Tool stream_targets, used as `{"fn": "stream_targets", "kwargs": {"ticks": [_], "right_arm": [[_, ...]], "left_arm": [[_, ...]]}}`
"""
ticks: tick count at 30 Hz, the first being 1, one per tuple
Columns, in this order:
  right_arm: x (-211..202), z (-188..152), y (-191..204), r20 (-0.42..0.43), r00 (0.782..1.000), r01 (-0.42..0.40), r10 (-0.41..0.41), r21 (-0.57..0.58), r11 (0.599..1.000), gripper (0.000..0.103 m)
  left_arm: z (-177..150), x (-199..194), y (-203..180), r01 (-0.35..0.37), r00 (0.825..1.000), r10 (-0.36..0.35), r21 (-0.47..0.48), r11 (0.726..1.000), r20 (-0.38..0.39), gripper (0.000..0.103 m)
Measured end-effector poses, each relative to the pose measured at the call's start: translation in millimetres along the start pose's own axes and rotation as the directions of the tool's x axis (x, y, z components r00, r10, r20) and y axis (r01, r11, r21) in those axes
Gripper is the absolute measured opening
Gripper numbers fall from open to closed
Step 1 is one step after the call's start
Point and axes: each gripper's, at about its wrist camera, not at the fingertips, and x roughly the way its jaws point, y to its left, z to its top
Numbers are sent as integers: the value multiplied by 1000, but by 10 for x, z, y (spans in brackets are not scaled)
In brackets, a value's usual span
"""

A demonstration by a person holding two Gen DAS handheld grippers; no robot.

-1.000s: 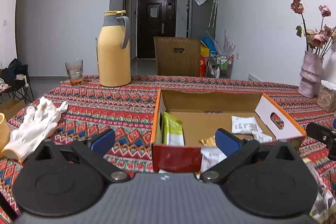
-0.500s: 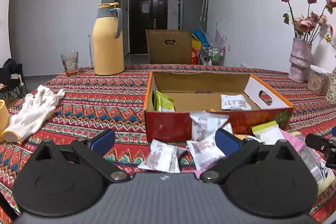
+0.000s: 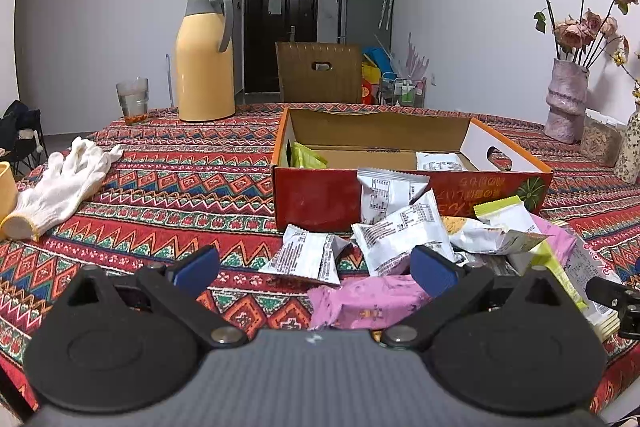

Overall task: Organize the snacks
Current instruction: 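Move both grippers back toward the snack pile, then grasp a silver wafer bar with the right gripper while the left gripper approaches a pink cake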

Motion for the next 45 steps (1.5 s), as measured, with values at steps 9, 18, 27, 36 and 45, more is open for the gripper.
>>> {"fn": "stream_targets", "kwargs": {"ticks": [9, 18, 27, 36, 45], "right_arm": [[299, 75, -112, -68, 998, 2, -2, -8, 1000, 82], [650, 152, -171, -156, 988, -22, 22, 4, 1000, 80], [627, 111, -110, -125, 991, -51, 47, -28, 998, 66], [491, 65, -18, -93, 995, -42, 35, -74, 996, 34], [284, 67, -112, -2, 1000, 20, -20, -17, 1000, 27]], "left_arm": [[4, -13, 32, -32, 999, 32, -11, 999, -9, 103], [14, 12, 70, -35, 999, 34, -30, 999, -13, 103], [3, 58, 68, -35, 999, 34, -35, 999, -25, 103], [24, 34, 125, -53, 998, 52, -61, 997, -17, 103], [29, 27, 143, -58, 998, 57, -60, 997, -19, 103]]}}
